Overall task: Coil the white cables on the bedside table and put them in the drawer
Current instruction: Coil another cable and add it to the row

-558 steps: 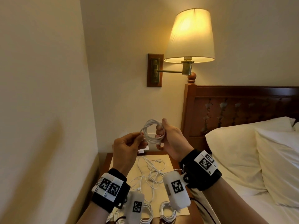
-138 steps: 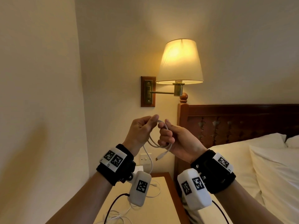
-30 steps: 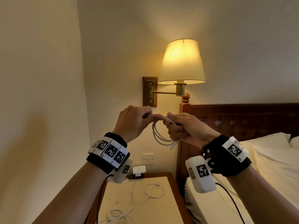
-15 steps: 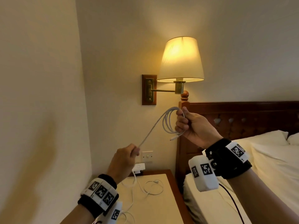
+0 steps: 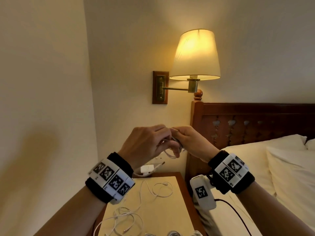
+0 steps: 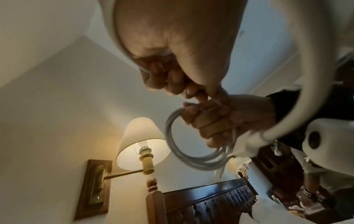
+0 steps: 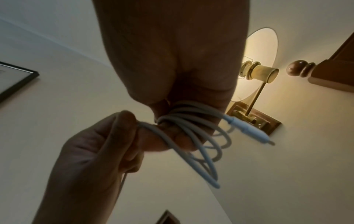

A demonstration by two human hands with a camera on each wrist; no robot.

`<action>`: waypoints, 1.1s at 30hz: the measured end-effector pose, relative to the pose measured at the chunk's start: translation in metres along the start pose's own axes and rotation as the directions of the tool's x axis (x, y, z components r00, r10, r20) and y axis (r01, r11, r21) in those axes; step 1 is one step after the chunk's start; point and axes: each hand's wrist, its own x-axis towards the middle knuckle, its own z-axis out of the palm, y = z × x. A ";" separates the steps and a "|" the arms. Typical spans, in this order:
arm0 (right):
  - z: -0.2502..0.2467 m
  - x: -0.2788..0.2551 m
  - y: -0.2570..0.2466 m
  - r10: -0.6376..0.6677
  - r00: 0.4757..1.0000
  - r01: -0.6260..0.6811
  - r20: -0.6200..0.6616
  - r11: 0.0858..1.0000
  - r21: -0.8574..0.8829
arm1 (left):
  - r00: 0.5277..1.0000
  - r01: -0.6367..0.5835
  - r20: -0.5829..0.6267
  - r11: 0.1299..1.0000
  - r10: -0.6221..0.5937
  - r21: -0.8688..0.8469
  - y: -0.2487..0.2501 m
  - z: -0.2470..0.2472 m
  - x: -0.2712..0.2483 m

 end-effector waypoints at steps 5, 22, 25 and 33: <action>0.005 0.006 -0.009 0.090 0.995 -0.097 0.037 0.954 0.285 | 0.939 0.228 -0.174 0.915 -0.297 -0.334 -0.005 0.015 -0.003; 0.005 0.012 0.010 0.205 0.976 -0.215 0.068 0.898 0.384 | 0.822 0.536 0.360 0.385 -0.441 -0.752 -0.003 0.021 -0.017; 0.013 0.017 0.013 0.142 0.989 -0.129 -0.029 0.955 0.268 | 0.801 0.537 0.242 0.478 -0.548 -0.696 -0.002 0.028 -0.017; 0.009 0.006 0.028 -0.062 0.965 0.000 -0.256 0.972 -0.235 | 0.727 0.550 -0.026 0.604 -0.686 -0.576 -0.012 0.041 -0.028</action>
